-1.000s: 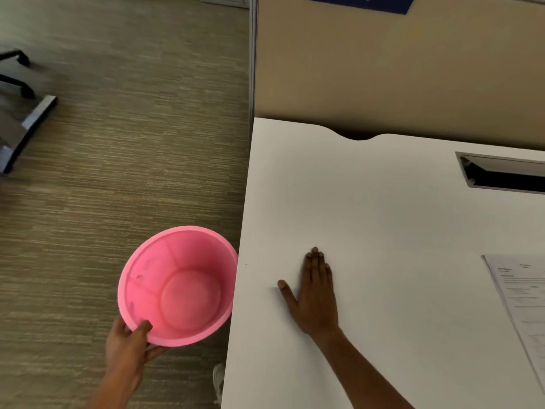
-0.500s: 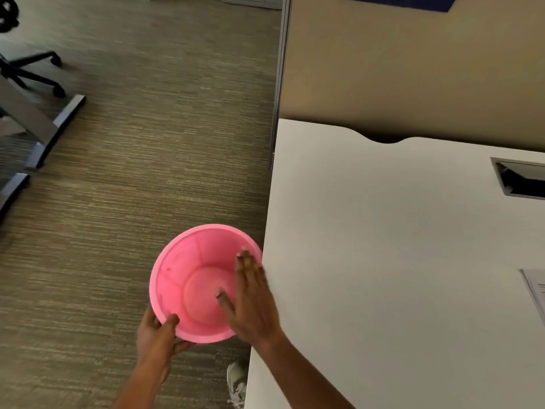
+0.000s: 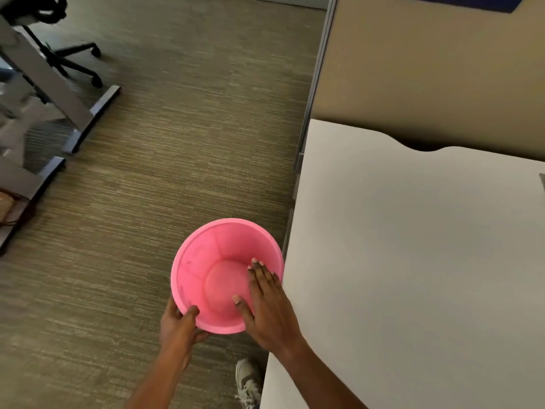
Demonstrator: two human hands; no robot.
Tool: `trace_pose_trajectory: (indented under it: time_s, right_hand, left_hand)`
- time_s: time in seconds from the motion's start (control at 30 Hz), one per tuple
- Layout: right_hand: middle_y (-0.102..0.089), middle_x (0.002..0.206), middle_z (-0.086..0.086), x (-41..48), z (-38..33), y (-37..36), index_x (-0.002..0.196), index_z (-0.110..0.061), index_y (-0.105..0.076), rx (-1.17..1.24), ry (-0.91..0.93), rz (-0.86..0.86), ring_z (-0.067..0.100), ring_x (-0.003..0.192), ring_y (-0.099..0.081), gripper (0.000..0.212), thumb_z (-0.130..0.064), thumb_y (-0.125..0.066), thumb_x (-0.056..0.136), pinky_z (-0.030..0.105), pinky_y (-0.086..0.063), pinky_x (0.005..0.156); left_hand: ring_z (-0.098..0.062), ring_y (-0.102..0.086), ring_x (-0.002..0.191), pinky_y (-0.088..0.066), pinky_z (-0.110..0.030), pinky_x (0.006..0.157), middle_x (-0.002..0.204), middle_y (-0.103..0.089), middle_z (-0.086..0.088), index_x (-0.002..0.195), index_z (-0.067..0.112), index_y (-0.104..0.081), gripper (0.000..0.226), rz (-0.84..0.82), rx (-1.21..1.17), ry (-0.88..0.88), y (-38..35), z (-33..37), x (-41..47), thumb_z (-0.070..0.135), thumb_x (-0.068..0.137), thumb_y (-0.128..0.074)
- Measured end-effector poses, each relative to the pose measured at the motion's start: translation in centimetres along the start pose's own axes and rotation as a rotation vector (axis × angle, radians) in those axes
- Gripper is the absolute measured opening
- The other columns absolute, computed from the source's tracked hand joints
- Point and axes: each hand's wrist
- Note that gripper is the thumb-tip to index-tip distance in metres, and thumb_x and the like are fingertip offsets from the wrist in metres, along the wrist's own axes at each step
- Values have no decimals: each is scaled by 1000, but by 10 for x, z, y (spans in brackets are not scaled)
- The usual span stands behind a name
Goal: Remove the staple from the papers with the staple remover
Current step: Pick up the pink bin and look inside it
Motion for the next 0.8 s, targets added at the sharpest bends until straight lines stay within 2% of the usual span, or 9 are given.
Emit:
trace_pose_trajectory:
  time_s: [0.07, 0.17, 0.27, 0.33, 0.4, 0.5, 0.6, 0.7, 0.8]
  right_hand:
    - [-16, 165, 2, 6, 3, 4, 155, -13, -25, 9, 23, 17, 15, 152, -14, 63, -49, -30, 104, 35, -22, 123]
    - [-27, 162, 5, 22, 15, 12, 149, -9, -39, -9, 34, 14, 21, 147, -32, 53, -36, -37, 104, 33, -38, 114]
    - [-41, 154, 9, 52, 24, 27, 140, -9, -49, -8, 9, -44, 25, 133, -50, 43, -29, -42, 102, 35, -46, 106]
    - [-51, 142, 13, 80, 26, 31, 130, -6, -56, -51, -32, -92, 29, 123, -56, 37, -27, -47, 100, 39, -49, 101]
    - [-54, 129, 15, 111, 24, 27, 120, -5, -59, -112, -104, -188, 34, 115, -58, 32, -24, -53, 95, 42, -49, 94]
    - [-53, 130, 21, 154, 19, 15, 123, -3, -59, -217, -242, -367, 37, 118, -56, 36, -16, -57, 89, 40, -48, 96]
    - [-58, 131, 19, 185, 18, -4, 123, -3, -61, -321, -321, -503, 32, 120, -58, 36, -12, -57, 88, 35, -50, 93]
    - [-59, 133, 16, 213, 17, -46, 124, -5, -61, -399, -306, -619, 30, 122, -58, 38, -13, -53, 88, 34, -50, 95]
    - [-66, 121, 15, 234, 17, -82, 118, -4, -63, -458, -280, -725, 29, 105, -63, 33, -14, -52, 88, 31, -50, 82]
  left_hand:
    - [-40, -70, 89, -57, -70, 75, 111, -66, -4, 135, 30, -52, 48, -3, -23, 6, 2, -3, 4, 1, 97, -59]
    - [-40, -70, 90, -58, -70, 73, 116, -66, -6, 140, 29, -50, 51, 4, -49, 19, 5, -11, 12, 1, 98, -59]
    - [-39, -71, 91, -58, -69, 71, 120, -65, -6, 139, 30, -51, 51, 7, -73, 19, 5, -19, 21, 1, 98, -58]
    - [-41, -71, 94, -59, -67, 70, 122, -66, -6, 134, 35, -53, 49, 12, -100, 21, 5, -26, 30, 2, 98, -58]
    - [-42, -70, 98, -59, -67, 69, 126, -65, -5, 132, 38, -53, 49, 31, -139, 27, 7, -37, 42, 2, 98, -59]
    - [-42, -70, 101, -61, -61, 65, 129, -64, -3, 133, 39, -53, 51, 55, -188, 35, 5, -58, 65, 3, 98, -59]
    - [-41, -69, 101, -61, -53, 60, 128, -63, 3, 133, 41, -52, 51, 61, -233, 46, 1, -79, 86, 3, 99, -57]
    - [-39, -71, 99, -62, -54, 59, 130, -62, 4, 134, 43, -50, 54, 87, -245, 61, 5, -113, 118, 3, 98, -57]
    - [-32, -74, 88, -62, -55, 59, 126, -63, -1, 141, 35, -48, 55, 114, -225, 110, 6, -142, 148, 2, 97, -54]
Point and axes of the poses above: each hand's wrist, its own x-axis towards the middle knuckle, its own y-axis out of the back of the hand, z = x × y
